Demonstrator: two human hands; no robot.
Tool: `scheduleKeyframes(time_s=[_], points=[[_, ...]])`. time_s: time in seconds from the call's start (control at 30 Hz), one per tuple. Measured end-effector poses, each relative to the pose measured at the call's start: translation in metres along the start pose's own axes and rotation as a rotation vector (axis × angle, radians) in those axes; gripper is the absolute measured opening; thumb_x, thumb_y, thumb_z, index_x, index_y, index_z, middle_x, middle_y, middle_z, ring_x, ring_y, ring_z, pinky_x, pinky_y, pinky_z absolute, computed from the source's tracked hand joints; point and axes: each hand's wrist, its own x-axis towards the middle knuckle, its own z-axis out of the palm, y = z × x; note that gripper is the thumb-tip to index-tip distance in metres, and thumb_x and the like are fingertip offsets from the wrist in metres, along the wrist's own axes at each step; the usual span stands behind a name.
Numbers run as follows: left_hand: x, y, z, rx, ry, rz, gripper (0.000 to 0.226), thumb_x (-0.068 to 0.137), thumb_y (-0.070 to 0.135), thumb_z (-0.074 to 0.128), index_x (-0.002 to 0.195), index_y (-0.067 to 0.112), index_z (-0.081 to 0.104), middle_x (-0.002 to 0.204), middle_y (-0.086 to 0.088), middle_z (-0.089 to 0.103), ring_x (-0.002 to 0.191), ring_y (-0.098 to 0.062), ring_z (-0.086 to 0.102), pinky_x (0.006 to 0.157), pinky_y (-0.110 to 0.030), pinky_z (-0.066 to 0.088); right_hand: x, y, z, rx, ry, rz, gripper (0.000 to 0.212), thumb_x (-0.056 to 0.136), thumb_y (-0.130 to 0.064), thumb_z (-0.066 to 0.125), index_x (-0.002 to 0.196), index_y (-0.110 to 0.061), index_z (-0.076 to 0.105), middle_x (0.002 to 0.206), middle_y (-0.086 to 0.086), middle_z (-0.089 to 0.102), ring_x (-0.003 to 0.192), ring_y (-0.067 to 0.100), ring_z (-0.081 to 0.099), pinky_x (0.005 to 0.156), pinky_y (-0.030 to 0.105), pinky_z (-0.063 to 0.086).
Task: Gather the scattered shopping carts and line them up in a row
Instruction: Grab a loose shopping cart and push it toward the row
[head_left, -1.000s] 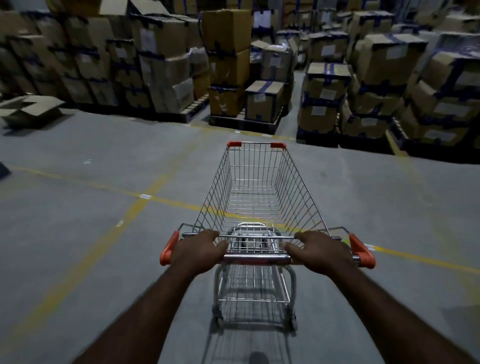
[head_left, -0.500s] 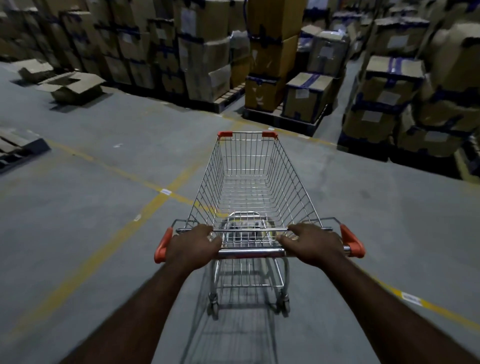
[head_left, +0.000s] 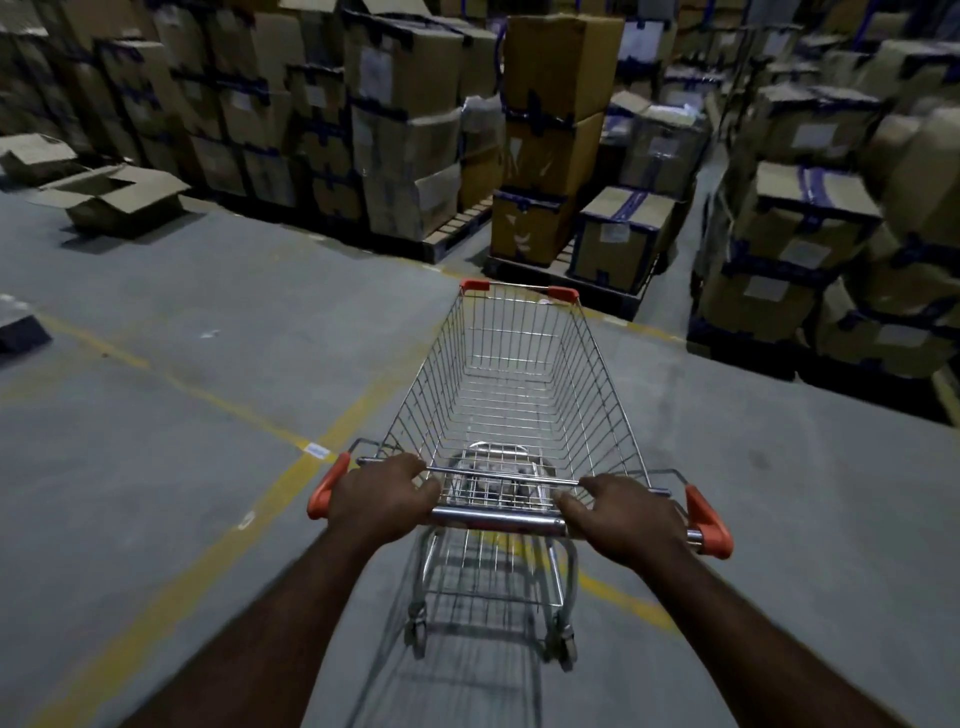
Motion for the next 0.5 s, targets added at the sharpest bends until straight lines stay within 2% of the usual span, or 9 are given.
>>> scheduleKeyframes(time_s=[0.13,0.23,0.33,0.5], points=[[0.084,-0.025,-0.018,-0.011,-0.030,0.062,0.058,0.083,0.063,0.028,0.115,0.029,0.063,0.111,0.003,0.071,0.102,-0.020,0.065,0.082,-0.032,0.048,0.064,-0.034,-0.007,0.035,0.020,0.020,0.080,0.085,-0.081,0.030,0.122,-0.022,0.067,0.122,0.002,0.068,0.110,0.021,0.062,0.086,0.037,0.050],[0.139,-0.038,-0.027,-0.005,-0.058,0.090,0.061,0.083,0.065,0.024,0.114,0.028,0.062,0.111,0.002,0.071,0.101,-0.022,0.065,0.081,-0.033,0.048,0.108,-0.053,-0.014,0.041,0.017,0.038,0.079,0.085,-0.080,0.030,0.117,-0.020,0.070,0.117,0.004,0.070,0.107,0.023,0.063,0.087,0.038,0.052],[0.189,-0.047,-0.032,0.014,-0.054,0.104,0.061,0.084,0.065,0.025,0.118,0.028,0.061,0.115,0.000,0.071,0.105,-0.024,0.065,0.083,-0.034,0.047,0.154,-0.065,-0.020,0.054,0.046,0.045,0.087,0.078,-0.084,0.024,0.118,-0.021,0.069,0.117,0.003,0.070,0.107,0.023,0.064,0.087,0.039,0.052],[0.281,-0.057,-0.041,0.018,-0.030,0.121,0.059,0.084,0.065,0.026,0.111,0.027,0.062,0.112,-0.001,0.071,0.105,-0.025,0.065,0.082,-0.033,0.045,0.244,-0.080,-0.034,-0.012,0.038,0.045,0.077,0.087,-0.079,0.033,0.127,-0.023,0.066,0.124,0.003,0.068,0.111,0.024,0.063,0.082,0.036,0.047]])
